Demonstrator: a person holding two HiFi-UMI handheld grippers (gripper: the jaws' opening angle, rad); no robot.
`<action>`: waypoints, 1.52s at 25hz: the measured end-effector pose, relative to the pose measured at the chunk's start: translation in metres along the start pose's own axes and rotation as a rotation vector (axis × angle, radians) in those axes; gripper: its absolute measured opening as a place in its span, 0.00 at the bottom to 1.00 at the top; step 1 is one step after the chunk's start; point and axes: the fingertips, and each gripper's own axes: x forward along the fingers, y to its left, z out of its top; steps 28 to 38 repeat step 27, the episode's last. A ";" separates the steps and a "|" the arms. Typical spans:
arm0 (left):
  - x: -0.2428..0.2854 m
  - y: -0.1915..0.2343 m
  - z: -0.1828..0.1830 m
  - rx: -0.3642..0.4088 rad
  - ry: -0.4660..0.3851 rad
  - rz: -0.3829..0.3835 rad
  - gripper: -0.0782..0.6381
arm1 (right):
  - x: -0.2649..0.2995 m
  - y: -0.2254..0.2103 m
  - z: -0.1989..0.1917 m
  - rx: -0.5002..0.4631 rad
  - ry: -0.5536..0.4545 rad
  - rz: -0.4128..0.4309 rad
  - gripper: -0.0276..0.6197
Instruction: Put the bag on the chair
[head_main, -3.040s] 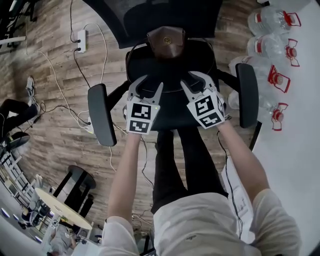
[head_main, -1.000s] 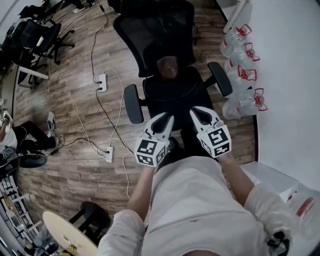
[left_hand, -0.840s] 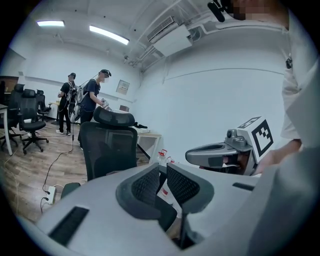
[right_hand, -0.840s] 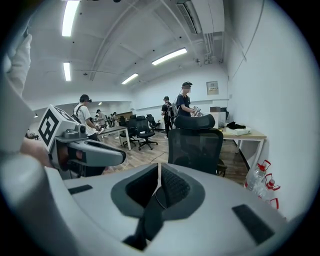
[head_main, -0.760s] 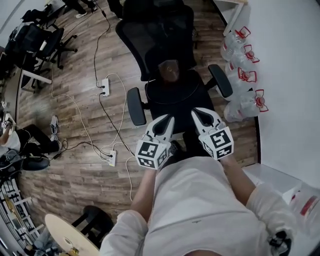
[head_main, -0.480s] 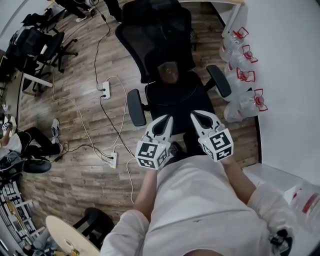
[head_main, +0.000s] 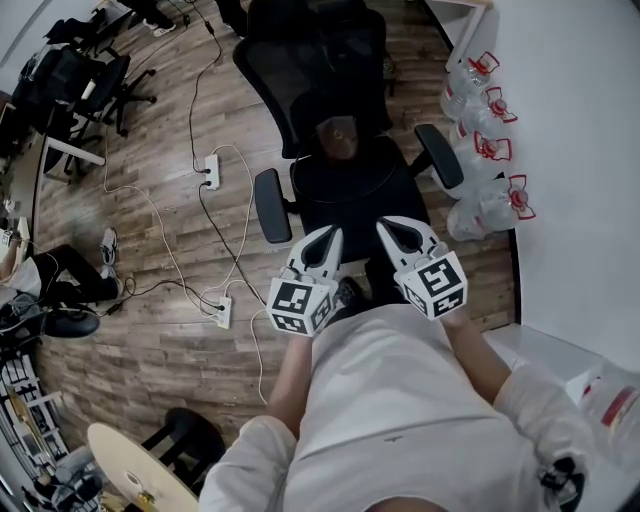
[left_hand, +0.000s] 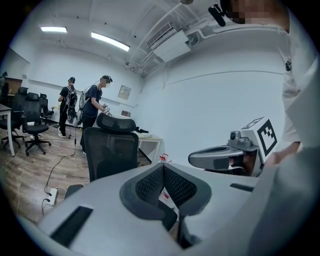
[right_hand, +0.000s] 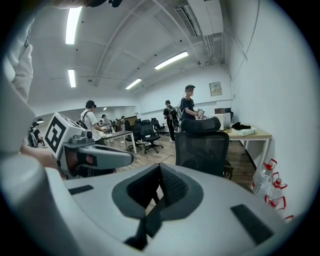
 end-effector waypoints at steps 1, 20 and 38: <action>-0.001 0.000 0.000 0.000 0.000 0.001 0.12 | 0.000 0.001 -0.001 0.002 0.003 0.001 0.05; -0.003 -0.004 -0.006 -0.017 0.013 0.016 0.12 | 0.002 0.007 -0.001 0.013 0.014 0.024 0.05; -0.001 -0.001 -0.007 -0.019 0.016 0.017 0.12 | 0.004 0.006 -0.006 0.010 0.027 0.030 0.05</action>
